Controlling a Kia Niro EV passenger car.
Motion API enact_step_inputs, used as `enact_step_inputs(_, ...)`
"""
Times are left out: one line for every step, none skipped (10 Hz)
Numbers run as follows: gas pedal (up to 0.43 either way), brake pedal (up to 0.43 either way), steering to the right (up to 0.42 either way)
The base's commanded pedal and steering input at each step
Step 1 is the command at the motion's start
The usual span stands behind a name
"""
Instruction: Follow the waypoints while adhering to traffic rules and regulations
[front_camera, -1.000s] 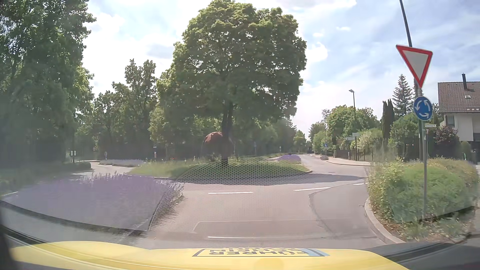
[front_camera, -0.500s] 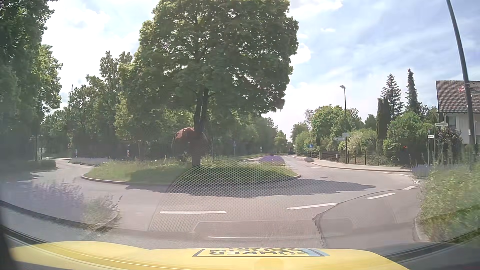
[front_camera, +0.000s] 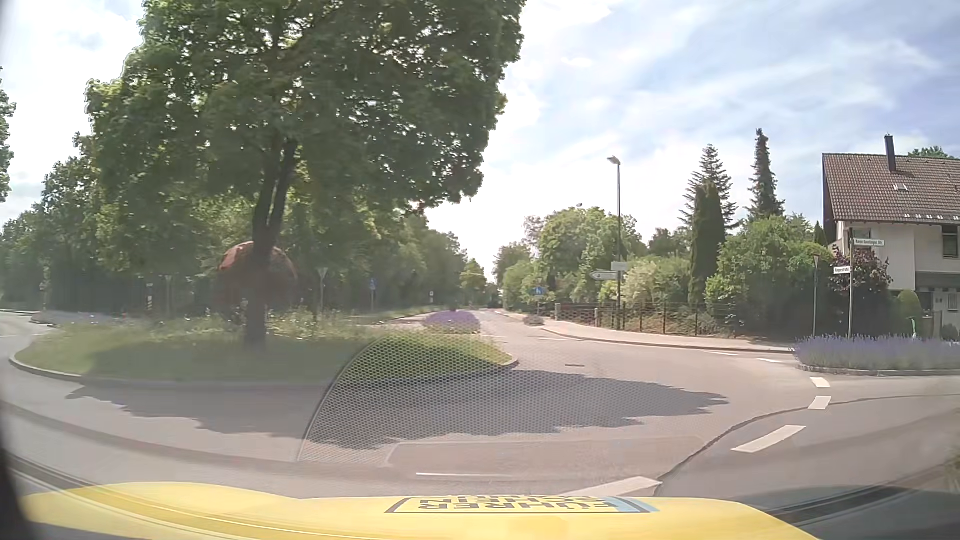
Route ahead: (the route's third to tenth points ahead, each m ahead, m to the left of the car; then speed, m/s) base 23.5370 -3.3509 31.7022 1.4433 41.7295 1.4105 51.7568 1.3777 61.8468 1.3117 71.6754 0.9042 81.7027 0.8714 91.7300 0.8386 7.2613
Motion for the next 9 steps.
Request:
enact_step_inputs(0.118, 0.000, 0.209)
enact_step_inputs(0.118, 0.000, 0.205)
enact_step_inputs(0.118, 0.000, 0.198)
enact_step_inputs(0.118, 0.000, 0.185)
enact_step_inputs(0.118, 0.000, 0.165)
enact_step_inputs(0.118, 0.000, 0.132)
enact_step_inputs(0.118, 0.000, 0.099)
enact_step_inputs(0.118, 0.000, 0.059)
enact_step_inputs(0.138, 0.000, 0.012)
